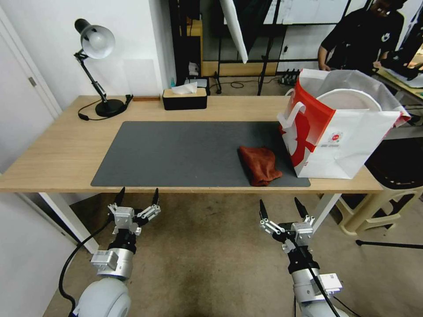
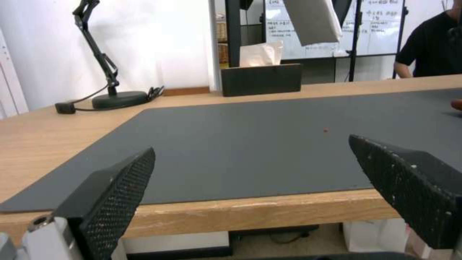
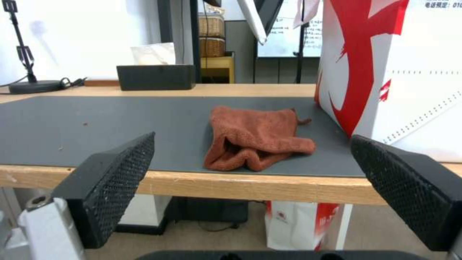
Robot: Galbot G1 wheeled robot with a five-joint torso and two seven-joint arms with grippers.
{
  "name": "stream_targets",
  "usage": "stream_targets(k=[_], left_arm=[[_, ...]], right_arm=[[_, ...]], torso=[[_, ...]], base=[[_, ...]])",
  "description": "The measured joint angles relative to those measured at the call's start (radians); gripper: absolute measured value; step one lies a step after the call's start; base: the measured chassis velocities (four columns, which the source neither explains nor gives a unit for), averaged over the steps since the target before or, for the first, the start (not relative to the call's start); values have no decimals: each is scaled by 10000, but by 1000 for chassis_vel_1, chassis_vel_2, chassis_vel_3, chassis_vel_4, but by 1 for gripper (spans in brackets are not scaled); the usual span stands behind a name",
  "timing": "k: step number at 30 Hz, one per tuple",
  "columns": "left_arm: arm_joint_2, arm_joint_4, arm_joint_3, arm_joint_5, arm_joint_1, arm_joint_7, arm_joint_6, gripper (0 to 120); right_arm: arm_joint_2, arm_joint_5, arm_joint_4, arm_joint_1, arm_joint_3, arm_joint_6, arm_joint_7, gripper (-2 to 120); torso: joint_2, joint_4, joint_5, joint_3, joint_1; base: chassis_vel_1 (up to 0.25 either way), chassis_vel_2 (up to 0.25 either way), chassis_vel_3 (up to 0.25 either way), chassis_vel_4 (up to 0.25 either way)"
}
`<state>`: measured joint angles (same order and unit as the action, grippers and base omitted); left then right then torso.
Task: Sweep shrimp from table into container with towel, then put container into takeout bag.
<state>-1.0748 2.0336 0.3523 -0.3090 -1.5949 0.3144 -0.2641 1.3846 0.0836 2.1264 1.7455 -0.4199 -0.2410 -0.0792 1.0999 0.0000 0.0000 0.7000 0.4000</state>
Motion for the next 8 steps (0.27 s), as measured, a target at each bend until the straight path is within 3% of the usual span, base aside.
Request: stream_targets(k=[8], left_arm=[[2, 0, -6, -6, 4, 0, 6, 100]], right_arm=[[0, 0, -3, 0, 0, 0, 0, 100]], torso=[[0, 0, 0, 0, 0]], base=[[0, 0, 0, 0]])
